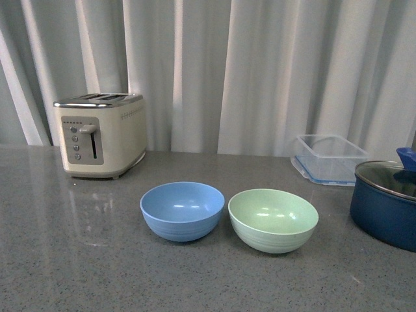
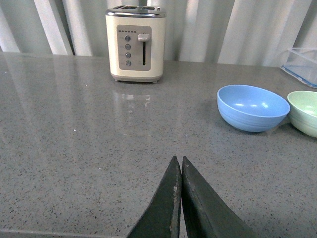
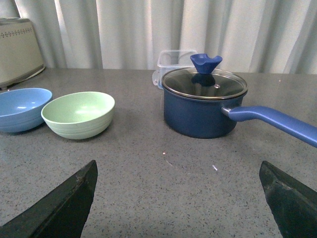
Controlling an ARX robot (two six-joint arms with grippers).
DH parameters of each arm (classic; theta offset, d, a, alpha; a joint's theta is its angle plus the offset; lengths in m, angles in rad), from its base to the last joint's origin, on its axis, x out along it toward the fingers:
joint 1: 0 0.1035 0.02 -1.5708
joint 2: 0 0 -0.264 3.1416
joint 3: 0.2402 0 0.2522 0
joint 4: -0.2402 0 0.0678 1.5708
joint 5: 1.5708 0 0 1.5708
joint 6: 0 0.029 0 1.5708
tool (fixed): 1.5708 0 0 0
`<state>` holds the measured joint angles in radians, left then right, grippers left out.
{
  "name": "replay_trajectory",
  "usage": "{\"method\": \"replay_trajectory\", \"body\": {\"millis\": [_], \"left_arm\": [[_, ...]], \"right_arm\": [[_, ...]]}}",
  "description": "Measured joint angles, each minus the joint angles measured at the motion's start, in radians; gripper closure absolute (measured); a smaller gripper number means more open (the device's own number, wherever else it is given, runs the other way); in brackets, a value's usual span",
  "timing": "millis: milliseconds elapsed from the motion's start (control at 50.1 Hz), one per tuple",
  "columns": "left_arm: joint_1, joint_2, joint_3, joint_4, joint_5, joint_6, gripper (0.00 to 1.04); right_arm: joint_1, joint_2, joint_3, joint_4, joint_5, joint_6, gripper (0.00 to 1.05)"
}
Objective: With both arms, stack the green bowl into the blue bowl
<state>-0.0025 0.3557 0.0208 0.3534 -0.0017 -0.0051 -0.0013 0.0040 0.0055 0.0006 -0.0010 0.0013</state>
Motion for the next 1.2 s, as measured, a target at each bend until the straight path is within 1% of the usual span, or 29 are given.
{"method": "replay_trajectory", "body": {"millis": [579, 599, 639, 678, 958, 978, 998, 1018, 1058, 1098, 1118, 1137, 1157, 1197], "left_arm": [[0.000, -0.186, 0.000, -0.180, 0.002, 0.000, 1.01], [0.000, -0.212, 0.000, -0.208, 0.001, 0.000, 1.01], [0.000, -0.293, 0.000, -0.322, 0.002, 0.000, 1.01], [0.000, -0.335, 0.000, -0.346, 0.002, 0.000, 1.01], [0.000, -0.352, 0.000, -0.353, 0.001, -0.001, 1.01], [0.000, -0.352, 0.000, -0.353, 0.001, 0.000, 0.98], [0.000, -0.352, 0.000, -0.353, 0.001, 0.000, 0.92], [0.000, -0.352, 0.000, -0.353, 0.001, 0.000, 0.89], [0.000, -0.352, 0.000, -0.353, 0.001, 0.000, 0.79], [0.000, -0.352, 0.000, -0.353, 0.000, 0.000, 0.71], [0.000, -0.352, 0.000, -0.353, 0.000, 0.000, 0.66], [0.000, -0.352, 0.000, -0.353, 0.001, 0.000, 0.61], [0.000, -0.352, 0.000, -0.353, 0.002, 0.000, 0.59], [0.000, -0.352, 0.000, -0.353, 0.002, 0.000, 0.53]], "right_arm": [[0.000, 0.000, 0.000, 0.000, 0.000, 0.000, 0.10], [0.000, 0.000, 0.000, 0.000, 0.000, 0.000, 0.10], [0.000, 0.000, 0.000, 0.000, 0.000, 0.000, 0.10], [0.000, 0.000, 0.000, 0.000, 0.000, 0.000, 0.10], [0.000, 0.000, 0.000, 0.000, 0.000, 0.000, 0.10], [0.000, 0.000, 0.000, 0.000, 0.000, 0.000, 0.10], [0.000, 0.000, 0.000, 0.000, 0.000, 0.000, 0.10], [0.000, 0.000, 0.000, 0.000, 0.000, 0.000, 0.10], [0.000, 0.000, 0.000, 0.000, 0.000, 0.000, 0.10], [0.006, 0.068, 0.059, -0.140, -0.012, 0.012, 0.10], [0.014, 0.162, 0.122, -0.261, -0.009, 0.016, 0.10], [0.021, 0.233, 0.163, -0.328, -0.003, 0.017, 0.10], [0.029, 0.297, 0.200, -0.381, 0.002, 0.018, 0.10], [0.043, 0.388, 0.244, -0.426, 0.004, 0.025, 0.10]]}}
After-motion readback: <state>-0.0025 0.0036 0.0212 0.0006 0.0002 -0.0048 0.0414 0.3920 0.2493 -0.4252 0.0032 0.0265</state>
